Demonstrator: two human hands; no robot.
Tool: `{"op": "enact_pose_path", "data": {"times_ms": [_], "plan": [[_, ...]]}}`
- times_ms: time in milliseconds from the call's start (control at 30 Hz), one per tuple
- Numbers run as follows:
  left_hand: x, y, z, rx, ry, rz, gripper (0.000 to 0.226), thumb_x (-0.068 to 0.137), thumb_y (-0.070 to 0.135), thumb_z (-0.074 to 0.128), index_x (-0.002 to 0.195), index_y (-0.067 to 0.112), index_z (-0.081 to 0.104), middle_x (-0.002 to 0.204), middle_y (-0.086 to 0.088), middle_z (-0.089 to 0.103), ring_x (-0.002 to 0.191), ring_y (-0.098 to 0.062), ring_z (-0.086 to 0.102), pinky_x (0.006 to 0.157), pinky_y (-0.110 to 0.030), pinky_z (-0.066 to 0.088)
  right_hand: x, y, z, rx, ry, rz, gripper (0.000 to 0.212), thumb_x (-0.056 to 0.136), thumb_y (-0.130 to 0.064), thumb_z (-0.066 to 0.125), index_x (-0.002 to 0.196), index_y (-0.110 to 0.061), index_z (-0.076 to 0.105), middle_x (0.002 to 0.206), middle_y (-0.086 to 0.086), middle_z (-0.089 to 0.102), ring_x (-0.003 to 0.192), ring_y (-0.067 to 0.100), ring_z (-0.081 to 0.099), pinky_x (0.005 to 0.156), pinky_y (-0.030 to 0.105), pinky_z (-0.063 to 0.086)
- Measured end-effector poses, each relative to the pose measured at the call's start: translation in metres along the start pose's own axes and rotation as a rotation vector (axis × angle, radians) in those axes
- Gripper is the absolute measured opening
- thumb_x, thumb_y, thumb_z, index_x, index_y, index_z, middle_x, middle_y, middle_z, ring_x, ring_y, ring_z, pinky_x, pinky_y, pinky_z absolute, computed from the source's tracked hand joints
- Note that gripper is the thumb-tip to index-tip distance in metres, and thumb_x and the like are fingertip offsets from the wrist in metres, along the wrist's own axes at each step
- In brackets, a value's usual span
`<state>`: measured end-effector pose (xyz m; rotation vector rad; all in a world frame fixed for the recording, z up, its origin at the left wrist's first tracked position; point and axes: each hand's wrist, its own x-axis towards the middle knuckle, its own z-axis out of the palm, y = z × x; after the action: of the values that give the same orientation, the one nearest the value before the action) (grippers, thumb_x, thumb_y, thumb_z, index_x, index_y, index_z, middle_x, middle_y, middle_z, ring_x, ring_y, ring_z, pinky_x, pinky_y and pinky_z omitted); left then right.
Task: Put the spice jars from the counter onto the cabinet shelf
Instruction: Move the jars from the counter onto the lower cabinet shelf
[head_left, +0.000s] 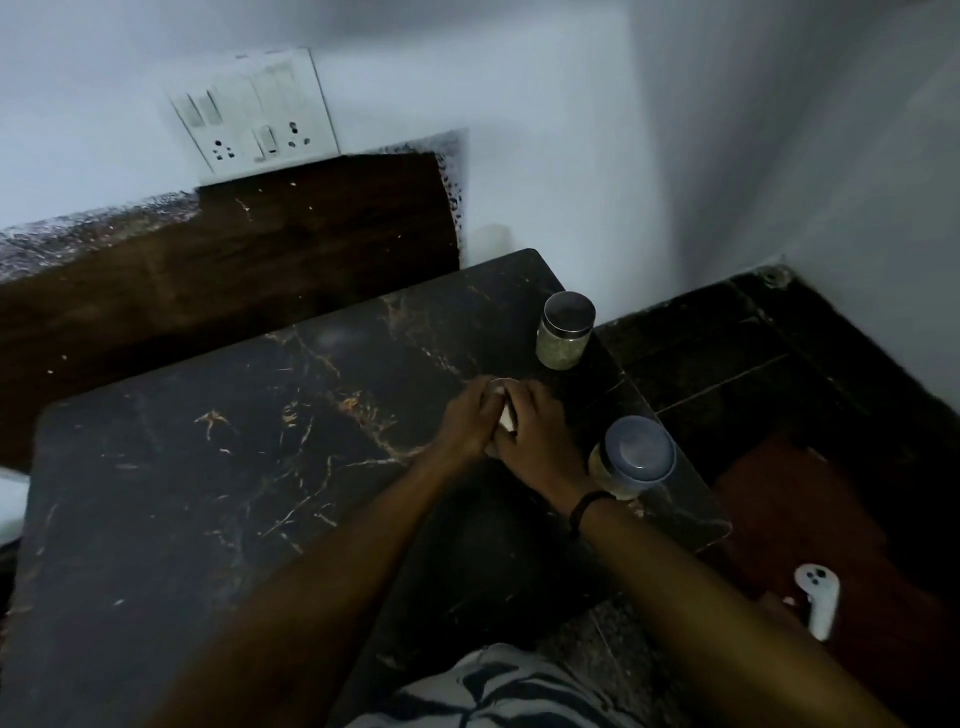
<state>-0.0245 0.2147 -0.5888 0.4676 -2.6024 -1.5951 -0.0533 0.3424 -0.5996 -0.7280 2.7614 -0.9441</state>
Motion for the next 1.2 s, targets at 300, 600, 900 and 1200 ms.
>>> {"op": "enact_pose_path", "data": {"times_ms": [300,600,900,1200], "plan": [[0.003,0.005,-0.002,-0.329,0.047,-0.195,0.036,0.107,0.035,0.037,0.116,0.012,0.063,0.111,-0.010,0.068,0.100,-0.022,0.067,0.085,-0.038,0.056,0.005,0.014,0.012,0.151,0.014,0.025,0.090,0.068,-0.059,0.070,0.144,-0.050,0.021,0.133,0.000,0.033,0.116,0.024,0.055,0.093,0.041,0.054],[0.016,0.009,-0.040,-0.489,0.242,-0.288,0.021,0.103,0.026,0.046,0.090,0.012,0.055,0.102,-0.024,0.062,0.096,-0.038,0.061,0.095,-0.056,0.051,0.021,-0.009,-0.008,0.826,0.063,0.167,0.056,0.084,-0.022,0.073,0.124,-0.031,0.036,0.125,-0.004,0.057,0.116,0.013,0.059,0.095,0.030,0.049],[-0.006,0.022,-0.061,-0.835,0.150,-0.208,0.037,0.089,0.032,0.068,0.116,0.007,0.062,0.105,-0.012,0.074,0.091,-0.023,0.073,0.076,-0.037,0.061,0.039,-0.045,-0.027,1.039,-0.027,0.223,0.027,0.103,-0.031,0.042,0.118,-0.019,0.062,0.115,0.007,0.068,0.106,0.025,0.067,0.087,0.037,0.055],[-0.024,0.024,-0.077,-0.879,0.245,-0.265,0.022,0.098,0.019,0.054,0.117,0.009,0.058,0.112,-0.012,0.068,0.091,-0.021,0.069,0.072,-0.033,0.061,0.039,-0.060,-0.023,1.070,-0.073,0.268,0.025,0.102,-0.036,0.041,0.117,-0.025,0.058,0.115,0.007,0.067,0.106,0.029,0.066,0.092,0.053,0.055]]}}
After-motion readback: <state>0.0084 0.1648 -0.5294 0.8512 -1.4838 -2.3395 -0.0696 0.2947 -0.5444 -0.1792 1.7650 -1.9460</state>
